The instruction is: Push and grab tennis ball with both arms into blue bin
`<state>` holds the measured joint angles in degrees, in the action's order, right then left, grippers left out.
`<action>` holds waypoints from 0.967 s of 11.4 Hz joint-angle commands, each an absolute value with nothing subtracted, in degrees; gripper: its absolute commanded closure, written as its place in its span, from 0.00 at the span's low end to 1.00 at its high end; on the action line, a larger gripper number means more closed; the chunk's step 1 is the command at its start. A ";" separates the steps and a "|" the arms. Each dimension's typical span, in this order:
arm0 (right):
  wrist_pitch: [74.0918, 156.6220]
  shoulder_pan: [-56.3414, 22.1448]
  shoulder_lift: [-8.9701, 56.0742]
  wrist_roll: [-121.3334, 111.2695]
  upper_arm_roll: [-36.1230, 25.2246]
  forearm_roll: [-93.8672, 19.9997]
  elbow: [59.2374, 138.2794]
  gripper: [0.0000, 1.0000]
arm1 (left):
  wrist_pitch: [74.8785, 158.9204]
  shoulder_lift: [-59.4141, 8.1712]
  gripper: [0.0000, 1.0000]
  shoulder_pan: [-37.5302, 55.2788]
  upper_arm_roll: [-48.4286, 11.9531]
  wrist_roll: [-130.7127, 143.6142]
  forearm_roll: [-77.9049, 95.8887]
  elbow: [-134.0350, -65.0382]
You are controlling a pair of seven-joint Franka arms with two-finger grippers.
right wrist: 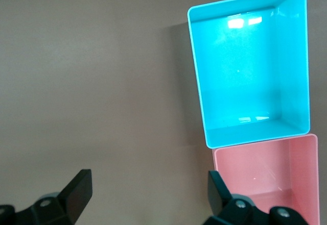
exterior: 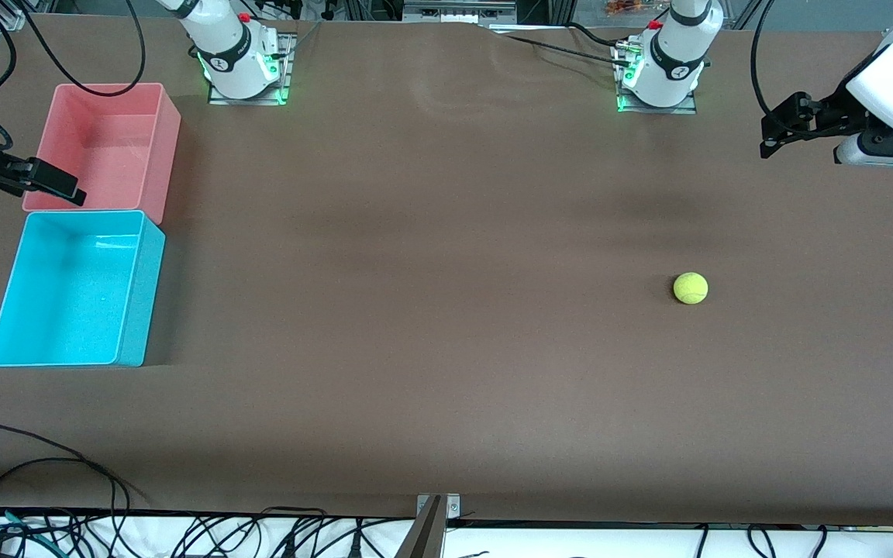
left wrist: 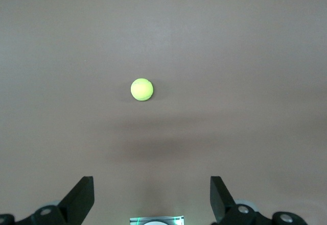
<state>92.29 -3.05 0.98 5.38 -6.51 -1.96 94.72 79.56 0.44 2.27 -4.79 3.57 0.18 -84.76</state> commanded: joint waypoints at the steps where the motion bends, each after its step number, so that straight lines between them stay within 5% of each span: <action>1: 91.41 -2.72 1.41 4.39 -6.50 -1.93 93.52 0.00 | 78.31 0.35 0.00 2.29 -4.75 4.04 0.26 -83.58; 11: 91.32 -2.90 1.41 4.75 -6.42 -1.23 93.52 0.00 | 78.31 0.26 0.00 2.02 -4.66 3.95 0.26 -83.67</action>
